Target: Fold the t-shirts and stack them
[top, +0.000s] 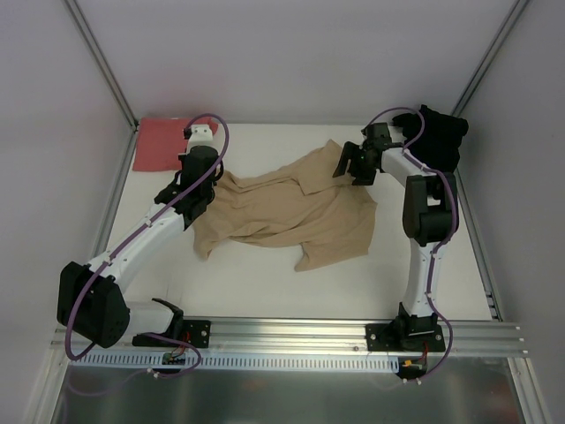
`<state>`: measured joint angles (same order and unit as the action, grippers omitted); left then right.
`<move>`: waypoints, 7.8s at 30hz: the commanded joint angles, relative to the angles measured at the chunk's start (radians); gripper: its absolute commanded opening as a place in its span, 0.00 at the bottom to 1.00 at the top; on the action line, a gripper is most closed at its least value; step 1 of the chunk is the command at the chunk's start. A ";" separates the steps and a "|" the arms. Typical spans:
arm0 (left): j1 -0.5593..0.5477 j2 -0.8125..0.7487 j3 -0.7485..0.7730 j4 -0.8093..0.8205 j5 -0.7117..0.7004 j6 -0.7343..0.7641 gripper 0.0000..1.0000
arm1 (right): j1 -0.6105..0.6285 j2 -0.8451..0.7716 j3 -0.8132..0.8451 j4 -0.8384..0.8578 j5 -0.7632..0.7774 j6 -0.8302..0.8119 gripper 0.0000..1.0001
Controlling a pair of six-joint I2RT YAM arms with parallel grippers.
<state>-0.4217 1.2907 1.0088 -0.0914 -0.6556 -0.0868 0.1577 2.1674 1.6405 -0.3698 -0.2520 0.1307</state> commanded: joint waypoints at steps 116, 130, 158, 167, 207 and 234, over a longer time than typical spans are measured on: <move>0.181 0.550 0.331 0.401 0.113 0.058 0.99 | -0.078 0.293 0.635 0.391 0.286 -0.123 0.99; 0.172 -0.042 -0.160 0.225 0.485 -0.263 0.99 | 0.037 -0.377 -0.145 0.336 0.192 -0.089 1.00; 0.172 -0.524 -0.329 -0.110 0.689 -0.326 0.99 | 0.052 0.128 0.268 0.077 0.148 -0.028 0.80; 0.172 -0.531 -0.332 -0.113 0.685 -0.318 0.99 | 0.025 0.140 0.282 0.107 0.209 -0.029 0.80; 0.173 -0.518 -0.349 -0.073 0.705 -0.314 0.99 | 0.016 0.292 0.507 0.435 0.037 0.107 0.03; 0.170 -0.498 -0.338 -0.059 0.850 -0.393 0.98 | 0.049 -0.306 -0.123 0.385 0.206 -0.017 0.99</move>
<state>-0.2481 0.8021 0.6548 -0.1780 0.1234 -0.4244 0.2028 2.0808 1.5509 0.0750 -0.1230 0.1841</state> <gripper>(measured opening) 0.986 0.993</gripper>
